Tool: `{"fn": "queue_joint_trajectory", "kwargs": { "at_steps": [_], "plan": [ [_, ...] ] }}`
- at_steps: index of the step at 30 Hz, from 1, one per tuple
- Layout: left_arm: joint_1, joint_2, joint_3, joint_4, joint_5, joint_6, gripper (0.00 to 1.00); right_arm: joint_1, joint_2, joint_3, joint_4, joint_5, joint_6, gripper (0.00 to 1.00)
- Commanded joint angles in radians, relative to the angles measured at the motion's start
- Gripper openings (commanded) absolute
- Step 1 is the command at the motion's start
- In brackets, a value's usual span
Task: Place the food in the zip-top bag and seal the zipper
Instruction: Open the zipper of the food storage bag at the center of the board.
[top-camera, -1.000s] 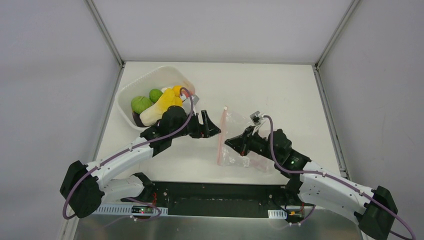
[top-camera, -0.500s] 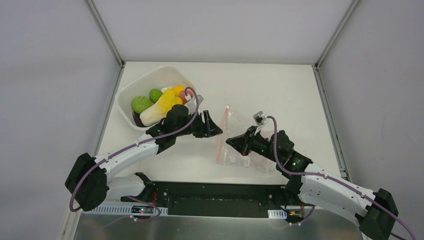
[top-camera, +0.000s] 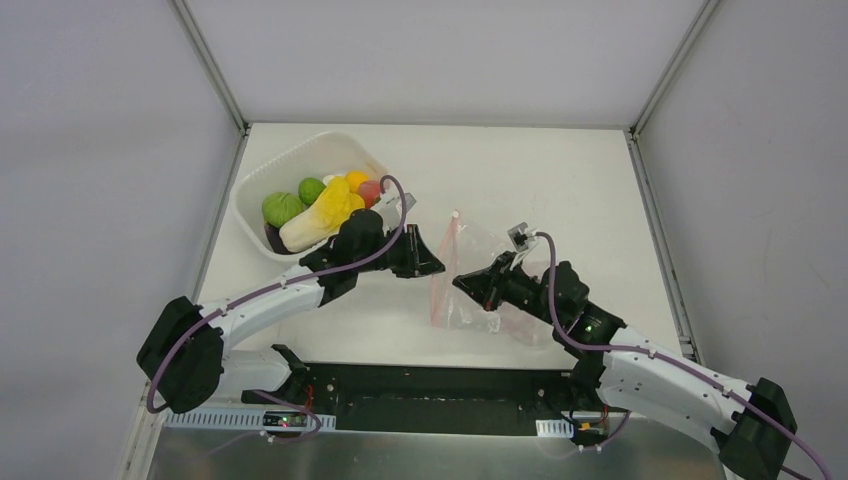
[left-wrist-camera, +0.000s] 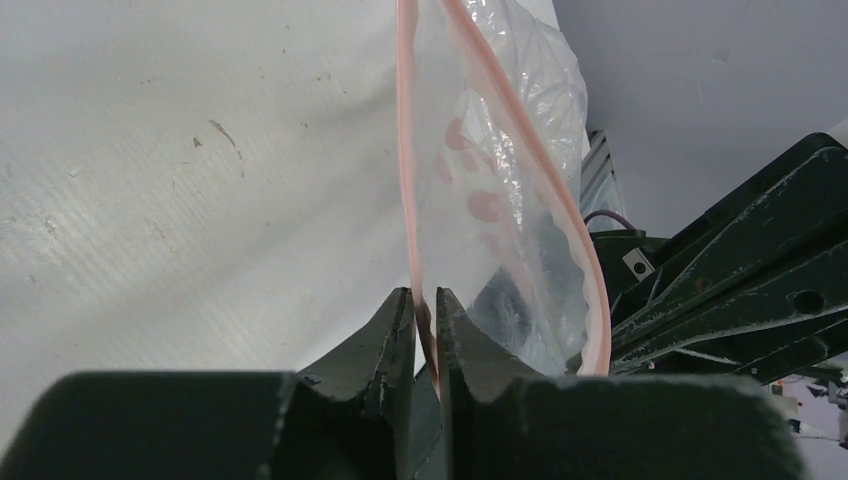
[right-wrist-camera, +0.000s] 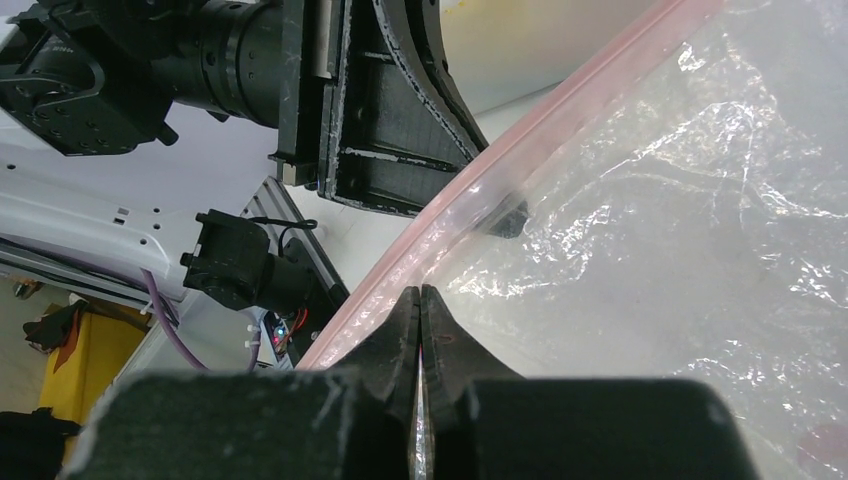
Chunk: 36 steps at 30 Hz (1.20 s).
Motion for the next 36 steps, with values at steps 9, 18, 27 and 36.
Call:
{"fn": "queue_joint_trajectory", "kwargs": {
  "at_steps": [9,18,27,36],
  "plan": [
    [-0.044,-0.11,0.144,-0.273,-0.348,0.166,0.0,-0.002,0.017,0.219,-0.284,0.106,0.031,0.39],
    [-0.182,-0.129,0.309,-0.427,-0.585,0.303,0.0,-0.002,0.214,0.621,-0.667,0.26,0.175,0.77],
    [-0.311,-0.133,0.355,-0.463,-0.704,0.377,0.0,0.007,0.341,0.772,-0.783,0.349,0.201,0.68],
    [-0.358,-0.116,0.371,-0.45,-0.741,0.376,0.0,0.057,0.422,0.884,-0.872,0.407,0.198,0.66]
  ]
}}
